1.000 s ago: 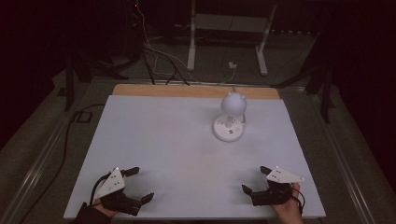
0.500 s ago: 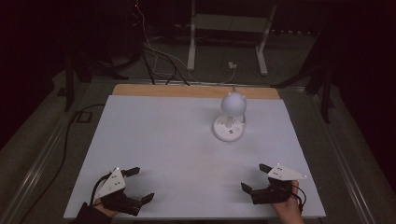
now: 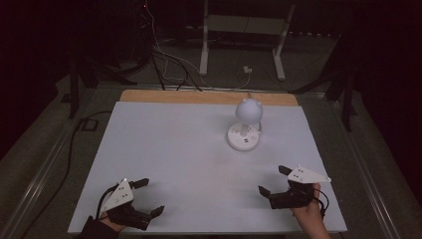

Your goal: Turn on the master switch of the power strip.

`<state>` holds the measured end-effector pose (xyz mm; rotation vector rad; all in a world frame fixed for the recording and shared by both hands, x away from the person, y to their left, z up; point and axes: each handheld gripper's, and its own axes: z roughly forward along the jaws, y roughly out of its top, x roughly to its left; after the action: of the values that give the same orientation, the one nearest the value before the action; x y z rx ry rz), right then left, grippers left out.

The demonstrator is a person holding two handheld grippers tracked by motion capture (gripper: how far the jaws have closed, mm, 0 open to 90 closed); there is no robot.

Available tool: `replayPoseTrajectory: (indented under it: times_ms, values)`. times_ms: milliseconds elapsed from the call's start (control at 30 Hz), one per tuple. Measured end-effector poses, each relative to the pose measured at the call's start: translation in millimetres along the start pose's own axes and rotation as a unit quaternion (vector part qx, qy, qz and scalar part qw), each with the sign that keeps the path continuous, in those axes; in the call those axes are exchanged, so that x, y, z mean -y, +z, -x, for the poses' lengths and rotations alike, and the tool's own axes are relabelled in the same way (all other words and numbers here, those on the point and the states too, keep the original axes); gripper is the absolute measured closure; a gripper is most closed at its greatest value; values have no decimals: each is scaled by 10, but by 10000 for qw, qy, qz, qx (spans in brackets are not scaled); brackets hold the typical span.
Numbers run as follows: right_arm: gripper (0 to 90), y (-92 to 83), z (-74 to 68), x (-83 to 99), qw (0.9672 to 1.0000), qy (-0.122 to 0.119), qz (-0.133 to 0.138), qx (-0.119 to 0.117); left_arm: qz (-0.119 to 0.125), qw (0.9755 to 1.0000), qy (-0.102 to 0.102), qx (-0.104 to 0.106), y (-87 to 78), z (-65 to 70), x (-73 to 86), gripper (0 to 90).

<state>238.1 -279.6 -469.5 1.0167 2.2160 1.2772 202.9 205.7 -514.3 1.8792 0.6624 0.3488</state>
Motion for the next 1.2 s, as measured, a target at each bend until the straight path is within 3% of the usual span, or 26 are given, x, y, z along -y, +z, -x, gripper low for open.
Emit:
replayPoseTrajectory:
  times_ms: [300,567,1200]
  values:
    - [0,3,85,-190,10000,64,0,71,16,10000,-22,0,-6,-6,1,2]
    - [0,66,207,-347,9994,316,103,-134,13,10000,-18,5,-8,-5,0,2]
    - [0,293,355,-556,9995,308,45,-103,23,10000,-30,6,-11,-8,-1,2]
